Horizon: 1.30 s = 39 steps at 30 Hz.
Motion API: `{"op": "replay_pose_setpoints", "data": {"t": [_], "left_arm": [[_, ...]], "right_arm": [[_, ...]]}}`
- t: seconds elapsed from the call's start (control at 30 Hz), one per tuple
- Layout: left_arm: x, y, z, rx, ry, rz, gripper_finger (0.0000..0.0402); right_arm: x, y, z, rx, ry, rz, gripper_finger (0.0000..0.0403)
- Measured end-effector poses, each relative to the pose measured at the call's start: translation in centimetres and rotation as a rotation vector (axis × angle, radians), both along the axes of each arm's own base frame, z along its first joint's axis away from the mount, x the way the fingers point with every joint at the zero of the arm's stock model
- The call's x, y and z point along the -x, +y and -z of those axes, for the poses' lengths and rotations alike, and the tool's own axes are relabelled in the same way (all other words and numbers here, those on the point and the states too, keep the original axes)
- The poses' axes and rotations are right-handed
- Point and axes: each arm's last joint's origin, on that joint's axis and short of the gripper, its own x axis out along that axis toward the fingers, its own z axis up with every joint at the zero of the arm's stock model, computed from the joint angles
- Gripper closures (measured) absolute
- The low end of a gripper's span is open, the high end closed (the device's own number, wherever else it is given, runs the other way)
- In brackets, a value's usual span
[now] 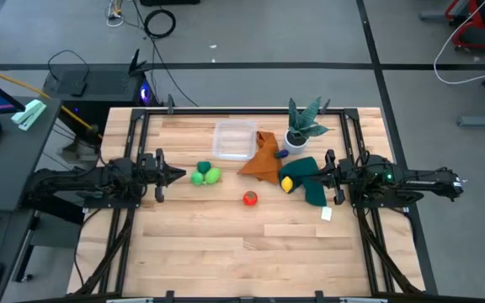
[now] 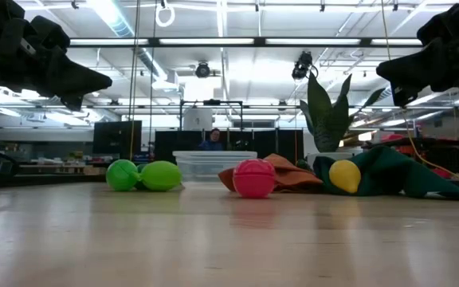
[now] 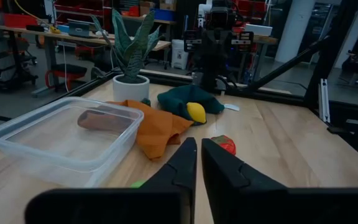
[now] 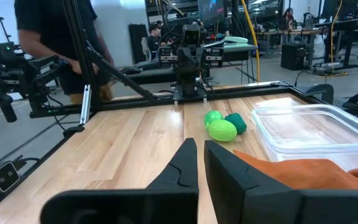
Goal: Pick and placing Produce into tupperware
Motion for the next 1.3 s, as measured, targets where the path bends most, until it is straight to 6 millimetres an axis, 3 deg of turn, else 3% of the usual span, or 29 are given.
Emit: {"op": "replay_pose_setpoints", "data": {"t": [1.3], "left_arm": [[0.00,0.00,0.01,0.000,0.000,0.000,0.0371]], "right_arm": [[0.00,0.00,0.00,0.000,0.000,0.000,0.0403]]}}
